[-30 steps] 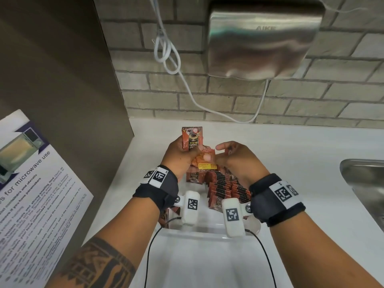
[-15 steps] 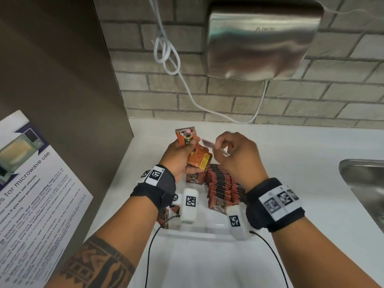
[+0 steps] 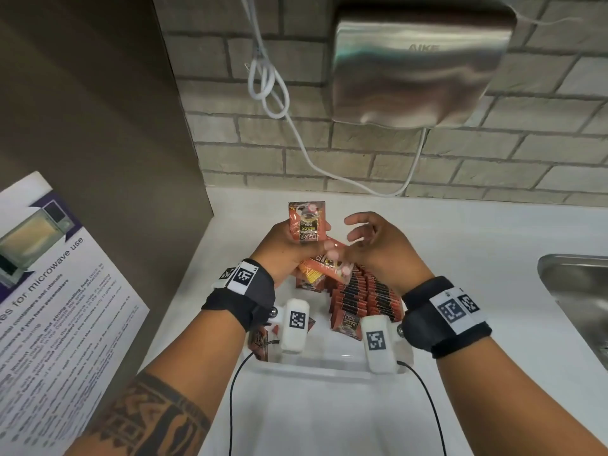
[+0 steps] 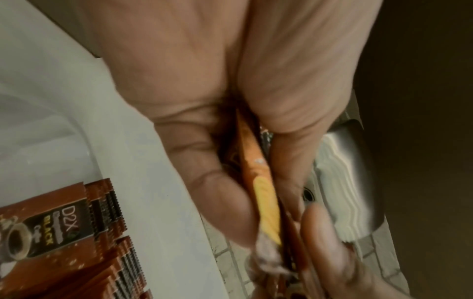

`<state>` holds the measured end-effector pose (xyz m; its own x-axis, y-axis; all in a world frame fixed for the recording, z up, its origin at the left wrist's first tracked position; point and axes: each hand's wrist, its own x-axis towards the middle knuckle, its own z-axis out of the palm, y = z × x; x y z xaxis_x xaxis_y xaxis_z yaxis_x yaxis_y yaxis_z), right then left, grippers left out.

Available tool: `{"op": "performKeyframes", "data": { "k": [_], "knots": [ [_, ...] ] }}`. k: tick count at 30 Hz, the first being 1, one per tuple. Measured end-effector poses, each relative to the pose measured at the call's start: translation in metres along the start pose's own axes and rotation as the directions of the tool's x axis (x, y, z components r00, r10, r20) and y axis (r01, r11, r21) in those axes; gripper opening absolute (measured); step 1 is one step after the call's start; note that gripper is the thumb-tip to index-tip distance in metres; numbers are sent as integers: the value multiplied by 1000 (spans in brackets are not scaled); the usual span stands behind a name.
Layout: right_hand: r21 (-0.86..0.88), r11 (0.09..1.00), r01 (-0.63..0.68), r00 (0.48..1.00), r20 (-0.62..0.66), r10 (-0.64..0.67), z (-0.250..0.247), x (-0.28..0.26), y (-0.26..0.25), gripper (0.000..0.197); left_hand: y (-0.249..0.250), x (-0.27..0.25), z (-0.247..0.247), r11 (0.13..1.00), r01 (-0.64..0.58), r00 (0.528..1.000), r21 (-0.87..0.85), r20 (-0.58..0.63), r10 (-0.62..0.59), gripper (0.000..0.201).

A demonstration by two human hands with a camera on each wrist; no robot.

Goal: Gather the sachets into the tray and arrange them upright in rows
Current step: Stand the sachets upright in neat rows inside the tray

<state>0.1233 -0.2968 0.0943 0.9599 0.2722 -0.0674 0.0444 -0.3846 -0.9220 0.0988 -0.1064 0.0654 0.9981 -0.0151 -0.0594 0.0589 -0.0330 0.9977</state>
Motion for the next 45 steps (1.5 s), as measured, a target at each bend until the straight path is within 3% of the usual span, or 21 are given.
{"op": "performKeyframes", "data": {
  "k": [3,5,9,13,16,19,30,33,35,37,39,42,45],
  "knots": [
    [24,999,-49,944,328,38,1,-4,-8,59,4,-1,6,998,-43,994,54,100,38,17],
    [46,999,-28,908,419,7,3,-5,-5,48,6,-2,10,994,-52,994,95,103,42,9],
    [97,989,-115,949,305,80,-5,-1,2,35,6,-2,10,997,70,997,13,26,-70,24],
    [199,972,-128,983,154,99,-7,-2,1,28,6,-3,8,988,99,995,-118,-18,-101,23],
    [111,986,-123,984,146,107,5,-3,5,49,8,-2,14,986,94,995,-138,-5,-95,21],
    [178,971,-157,984,106,140,11,-3,9,52,9,-2,17,986,91,996,-139,-10,-93,19],
    [140,985,-103,994,-16,107,-1,-6,2,16,9,1,15,964,157,980,-216,-87,-180,23],
    [27,1000,15,979,-201,-9,-7,-5,0,4,8,2,8,925,191,958,-329,-143,-249,24],
    [-137,975,173,922,-326,-209,-4,-6,-1,7,8,2,6,902,203,955,-382,-126,-268,24],
    [-350,884,311,860,-293,-419,8,-9,-3,9,10,1,8,887,191,967,-421,-73,-244,25],
    [-484,783,391,826,-191,-531,23,-10,4,13,13,1,11,873,165,981,-460,-20,-195,29],
    [-489,763,423,820,-151,-552,29,-9,16,14,16,2,11,923,130,989,-362,-15,-145,33],
    [-431,798,421,852,-114,-512,29,-8,19,15,13,3,9,975,96,992,-200,-57,-110,25]
  ]
}}
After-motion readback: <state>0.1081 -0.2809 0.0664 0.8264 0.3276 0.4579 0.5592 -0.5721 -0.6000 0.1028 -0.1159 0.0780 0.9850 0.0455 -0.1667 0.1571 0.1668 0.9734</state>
